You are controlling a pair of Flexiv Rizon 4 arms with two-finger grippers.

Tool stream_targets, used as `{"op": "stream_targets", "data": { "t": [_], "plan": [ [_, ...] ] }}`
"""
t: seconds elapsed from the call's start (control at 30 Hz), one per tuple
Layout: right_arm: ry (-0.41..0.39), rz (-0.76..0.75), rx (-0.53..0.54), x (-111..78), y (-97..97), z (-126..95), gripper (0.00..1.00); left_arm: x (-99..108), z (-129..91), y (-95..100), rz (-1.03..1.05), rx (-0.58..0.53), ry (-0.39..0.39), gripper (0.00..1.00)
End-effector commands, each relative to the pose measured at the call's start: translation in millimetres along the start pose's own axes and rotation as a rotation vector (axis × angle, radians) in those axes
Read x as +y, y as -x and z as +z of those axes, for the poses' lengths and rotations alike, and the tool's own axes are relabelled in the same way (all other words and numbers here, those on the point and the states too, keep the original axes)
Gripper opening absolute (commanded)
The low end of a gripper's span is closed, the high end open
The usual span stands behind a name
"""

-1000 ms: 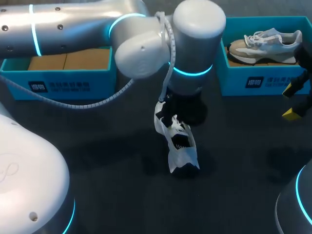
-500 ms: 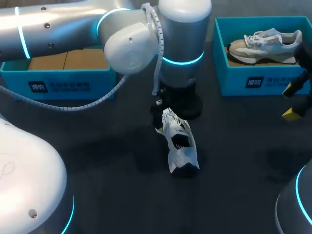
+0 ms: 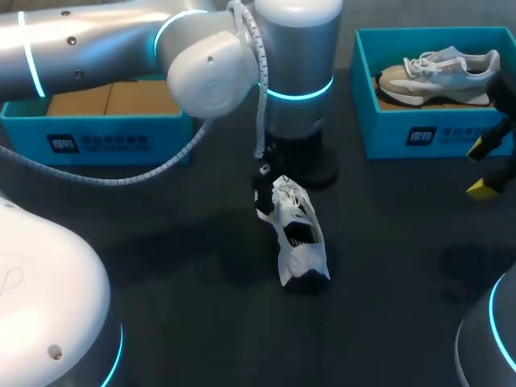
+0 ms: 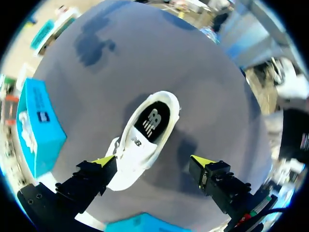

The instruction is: Take the shoe out of the shoebox, open the shoe tongue, remove and reinsert the insole, then place the shoe into the shoebox

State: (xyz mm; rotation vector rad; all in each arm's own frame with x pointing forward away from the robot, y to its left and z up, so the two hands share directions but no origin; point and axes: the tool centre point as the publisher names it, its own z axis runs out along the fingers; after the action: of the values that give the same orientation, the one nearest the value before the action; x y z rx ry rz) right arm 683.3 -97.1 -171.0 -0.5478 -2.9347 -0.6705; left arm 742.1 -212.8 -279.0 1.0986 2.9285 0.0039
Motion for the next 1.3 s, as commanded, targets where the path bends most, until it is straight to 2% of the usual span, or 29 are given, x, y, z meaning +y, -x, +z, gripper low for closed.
{"op": "stream_targets", "data": {
  "t": [0.03,0.07,0.13,0.23,0.57,0.63,0.9,1.03,1.3],
  "plan": [
    [-0.004,0.002,0.002,0.9,1.7,0.5,1.0,-8.1,-5.7,-4.6,-0.303,0.018,0.034,1.0],
    [-0.004,0.002,0.002,0.9,1.7,0.5,1.0,-9.8,-6.1,-5.0,-0.357,0.038,0.033,1.0],
    [-0.004,0.002,0.002,0.9,1.7,0.5,1.0,-17.5,-9.2,-10.0,-0.451,0.017,0.067,1.0],
    [-0.004,0.002,0.002,0.9,1.7,0.5,1.0,-23.5,-12.2,-15.7,-0.547,0.001,0.072,1.0],
    [-0.004,0.002,0.002,0.9,1.7,0.5,1.0,-37.0,-12.9,-40.5,-0.777,-0.037,0.045,1.0],
    [-0.004,0.002,0.002,0.9,1.7,0.5,1.0,-41.8,-8.1,-46.4,-0.807,-0.055,0.048,1.0],
    [-0.004,0.002,0.002,0.9,1.7,0.5,1.0,-55.3,10.1,-60.6,-0.837,-0.123,-0.042,1.0],
    [-0.004,0.002,0.002,0.9,1.7,0.5,1.0,-63.0,21.1,-61.7,-0.826,-0.137,-0.082,1.0],
    [-0.004,0.002,0.002,0.9,1.7,0.5,1.0,-74.8,43.8,-51.9,-0.866,-0.131,-0.09,1.0]
  ]
}}
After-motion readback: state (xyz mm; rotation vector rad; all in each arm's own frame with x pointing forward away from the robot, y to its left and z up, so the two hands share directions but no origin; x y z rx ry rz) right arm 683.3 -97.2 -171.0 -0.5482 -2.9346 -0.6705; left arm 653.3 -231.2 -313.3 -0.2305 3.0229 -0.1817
